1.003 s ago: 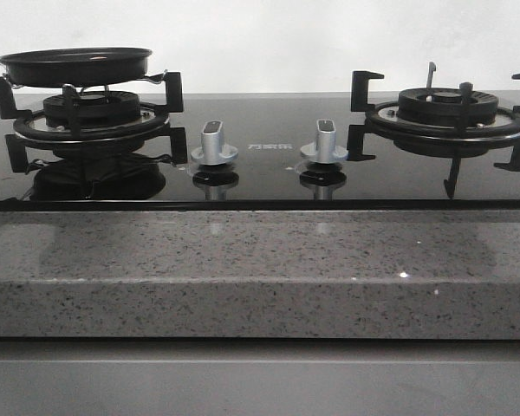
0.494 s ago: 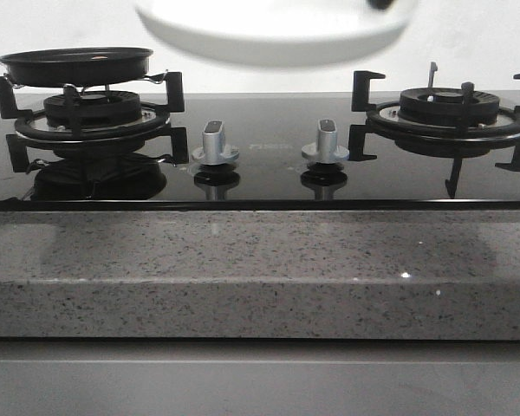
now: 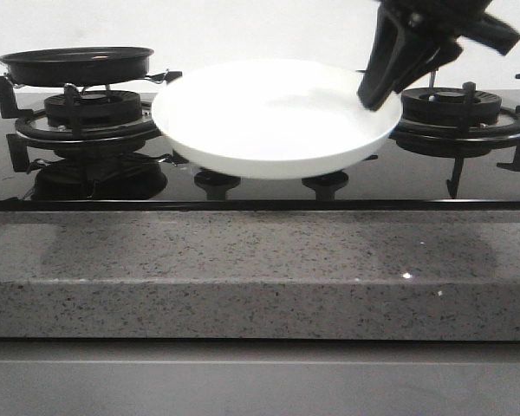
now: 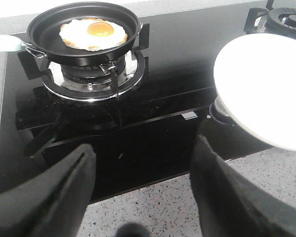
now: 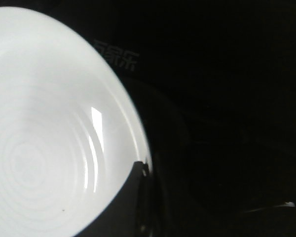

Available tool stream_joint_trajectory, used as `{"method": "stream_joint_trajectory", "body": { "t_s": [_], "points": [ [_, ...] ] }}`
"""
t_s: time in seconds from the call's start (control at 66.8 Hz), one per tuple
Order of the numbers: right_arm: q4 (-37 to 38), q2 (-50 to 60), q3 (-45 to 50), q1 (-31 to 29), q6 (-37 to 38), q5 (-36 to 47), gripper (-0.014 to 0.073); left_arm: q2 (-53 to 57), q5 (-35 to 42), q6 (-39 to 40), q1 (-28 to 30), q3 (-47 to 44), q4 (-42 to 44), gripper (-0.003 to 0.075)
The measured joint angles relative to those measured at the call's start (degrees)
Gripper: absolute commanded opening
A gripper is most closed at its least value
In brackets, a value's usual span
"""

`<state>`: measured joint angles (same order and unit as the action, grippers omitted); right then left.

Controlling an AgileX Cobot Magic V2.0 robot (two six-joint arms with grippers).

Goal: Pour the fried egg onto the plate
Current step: 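Lift the white plate with the right gripper and bring it forward, then grasp the pale green pan handle with the left gripper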

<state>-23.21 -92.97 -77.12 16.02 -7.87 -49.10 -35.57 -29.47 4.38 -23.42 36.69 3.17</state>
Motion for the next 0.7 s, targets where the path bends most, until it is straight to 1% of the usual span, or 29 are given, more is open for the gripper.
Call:
{"method": "stream_joint_trajectory", "body": {
  "t_s": [0.404, 0.464, 0.569, 0.629, 0.704],
  "points": [
    [-0.41, -1.01, 0.09, 0.00, 0.40, 0.29, -0.0067, 0.00, 0.00, 0.00, 0.00, 0.00, 0.00, 0.0433],
    [-0.41, -1.01, 0.09, 0.00, 0.40, 0.29, -0.0067, 0.00, 0.00, 0.00, 0.00, 0.00, 0.00, 0.0465],
    [-0.41, -1.09, 0.09, 0.00, 0.40, 0.29, -0.0067, 0.00, -0.12, 0.00, 0.00, 0.11, 0.63, 0.0580],
    [-0.41, -1.09, 0.09, 0.00, 0.40, 0.29, -0.0067, 0.00, -0.33, 0.00, 0.27, 0.79, 1.01, 0.0602],
    [-0.41, -1.09, 0.09, 0.00, 0.40, 0.29, -0.0067, -0.33, -1.10, 0.00, 1.36, 2.53, 1.36, 0.0599]
  ]
}}
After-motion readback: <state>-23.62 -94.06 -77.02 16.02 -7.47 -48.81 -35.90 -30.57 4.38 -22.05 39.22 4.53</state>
